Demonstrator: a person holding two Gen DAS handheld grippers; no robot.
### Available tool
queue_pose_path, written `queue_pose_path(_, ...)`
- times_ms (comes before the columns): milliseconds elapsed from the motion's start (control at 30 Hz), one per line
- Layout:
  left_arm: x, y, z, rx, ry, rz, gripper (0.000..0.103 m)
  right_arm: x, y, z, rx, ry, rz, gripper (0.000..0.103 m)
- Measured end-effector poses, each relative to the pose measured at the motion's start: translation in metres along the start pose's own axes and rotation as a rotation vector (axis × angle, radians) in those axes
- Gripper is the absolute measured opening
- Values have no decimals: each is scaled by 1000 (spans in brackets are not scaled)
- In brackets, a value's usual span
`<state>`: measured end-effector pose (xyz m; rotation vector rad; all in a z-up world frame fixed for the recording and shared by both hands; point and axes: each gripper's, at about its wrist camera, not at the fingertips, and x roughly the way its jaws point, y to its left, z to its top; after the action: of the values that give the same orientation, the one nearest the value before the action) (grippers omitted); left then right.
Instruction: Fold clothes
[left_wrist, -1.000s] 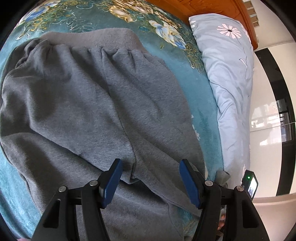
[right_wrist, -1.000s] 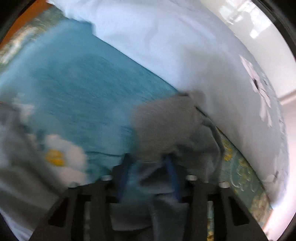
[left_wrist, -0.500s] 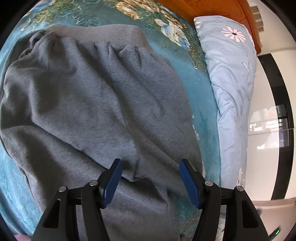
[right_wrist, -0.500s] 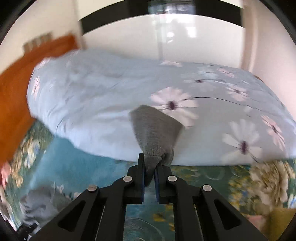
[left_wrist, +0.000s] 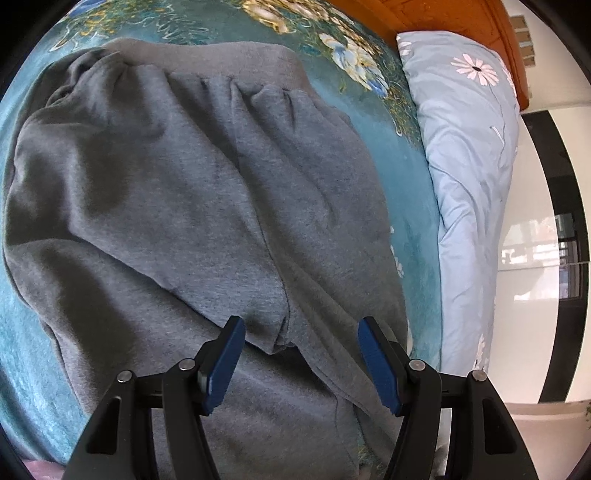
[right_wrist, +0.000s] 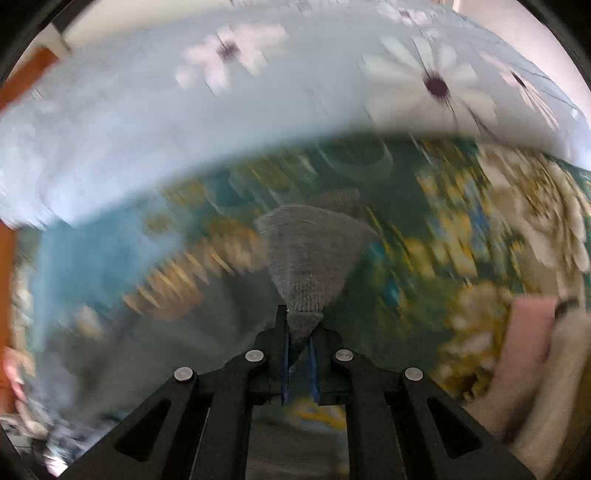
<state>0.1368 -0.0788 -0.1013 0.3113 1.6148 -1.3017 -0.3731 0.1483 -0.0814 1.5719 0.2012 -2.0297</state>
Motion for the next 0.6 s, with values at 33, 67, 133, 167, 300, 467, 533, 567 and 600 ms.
queue_pose_path(33, -1, -1, 0, 8, -2, -1, 68, -17, 9, 10, -16, -55, 57, 8)
queue_pose_path(67, -2, -1, 1, 12, -7, -3, 68, -39, 21, 20, -42, -127, 129, 8)
queue_pose_path(133, -4, 0, 1, 6, -14, -7, 68, -81, 35, 30, -92, -259, 249, 8)
queue_pose_path(167, -3, 1, 2, 1, -14, -8, 68, -99, 38, 31, -117, -320, 287, 8)
queue_pose_path(300, -1, 7, 2, -40, 3, -18, 68, -89, 16, 14, -111, -323, 182, 8)
queue_pose_path(467, -4, 6, 2, -34, 3, -24, 68, 17, -28, -15, 48, 37, -58, 8)
queue_pose_path(533, -7, 6, 2, -27, -2, -30, 68, 25, -33, -20, 82, 47, -74, 9)
queue_pose_path(567, -6, 6, 1, -27, 1, -29, 68, 23, -29, -19, 70, 37, -83, 9)
queue_pose_path(600, -5, 6, 1, -28, 5, -27, 68, 20, -24, -18, 59, 28, -93, 11)
